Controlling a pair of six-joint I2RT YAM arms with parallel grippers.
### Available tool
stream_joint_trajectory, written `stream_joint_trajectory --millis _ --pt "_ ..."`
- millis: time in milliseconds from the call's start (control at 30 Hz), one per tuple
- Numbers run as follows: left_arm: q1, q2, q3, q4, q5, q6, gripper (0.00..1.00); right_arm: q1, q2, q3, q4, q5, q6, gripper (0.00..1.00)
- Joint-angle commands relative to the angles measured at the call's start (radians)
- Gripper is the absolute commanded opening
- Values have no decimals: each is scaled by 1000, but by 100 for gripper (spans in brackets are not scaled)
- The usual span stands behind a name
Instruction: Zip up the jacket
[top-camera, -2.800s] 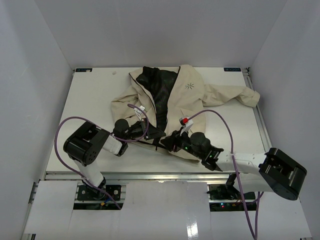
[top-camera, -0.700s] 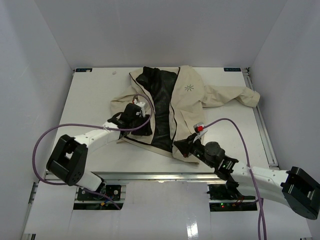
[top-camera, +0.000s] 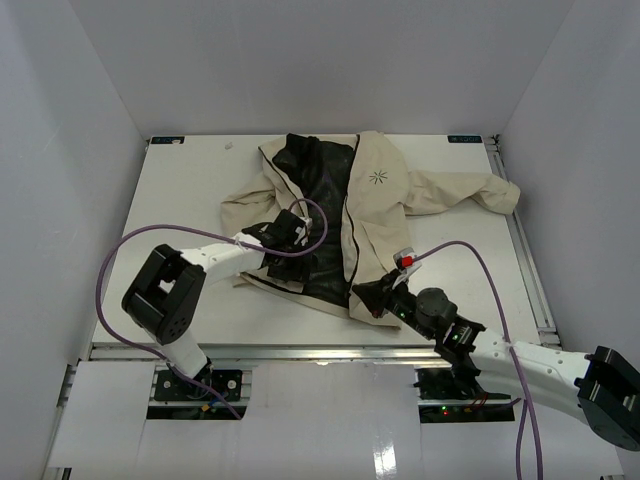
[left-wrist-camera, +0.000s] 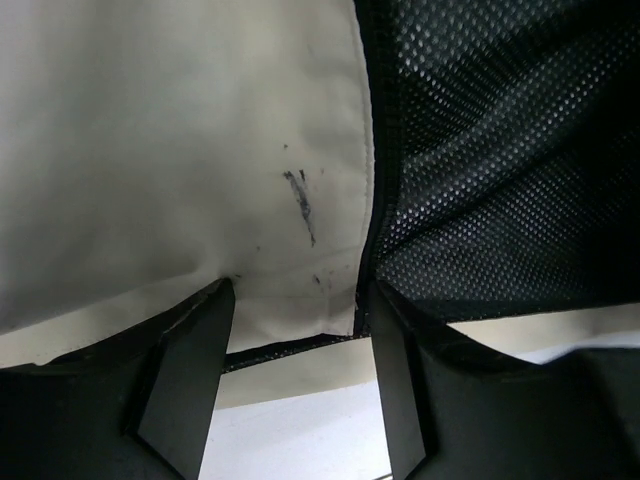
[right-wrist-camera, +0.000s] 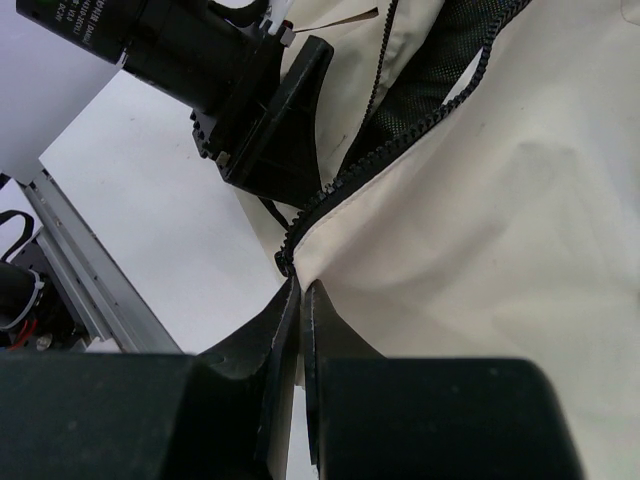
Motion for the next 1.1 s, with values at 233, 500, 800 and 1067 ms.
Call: stream_joint_trajectory --millis 233,500,800,1067 --pt "-27 2 -1 24 8 -4 6 -3 -6 -2 11 24 -17 8" --pt "-27 -86 -31 52 10 -26 2 -3 -28 -7 2 34 -14 8" --pt "-26 -97 -13 -6 -86 -50 61 -3 -22 -6 -4 36 -17 8" --pt "-43 20 36 -2 -87 -51 73 -3 -41 -5 -21 44 -20 8"
